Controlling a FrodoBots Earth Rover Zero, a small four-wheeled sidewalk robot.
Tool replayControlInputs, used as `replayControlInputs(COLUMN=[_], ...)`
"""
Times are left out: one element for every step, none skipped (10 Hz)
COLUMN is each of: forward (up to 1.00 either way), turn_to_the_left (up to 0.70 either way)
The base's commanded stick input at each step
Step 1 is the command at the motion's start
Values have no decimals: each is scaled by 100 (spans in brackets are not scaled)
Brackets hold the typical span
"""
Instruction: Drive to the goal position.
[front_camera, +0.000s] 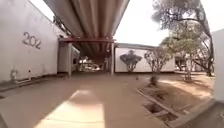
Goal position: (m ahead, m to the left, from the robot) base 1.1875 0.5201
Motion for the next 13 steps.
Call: replayControlInputs(forward=[26,32,37,43,48,54,60,65,70,70,70,70,70], turn_to_the_left=[13,16,19,21,24,27,30,33,35,33,21,9,0])
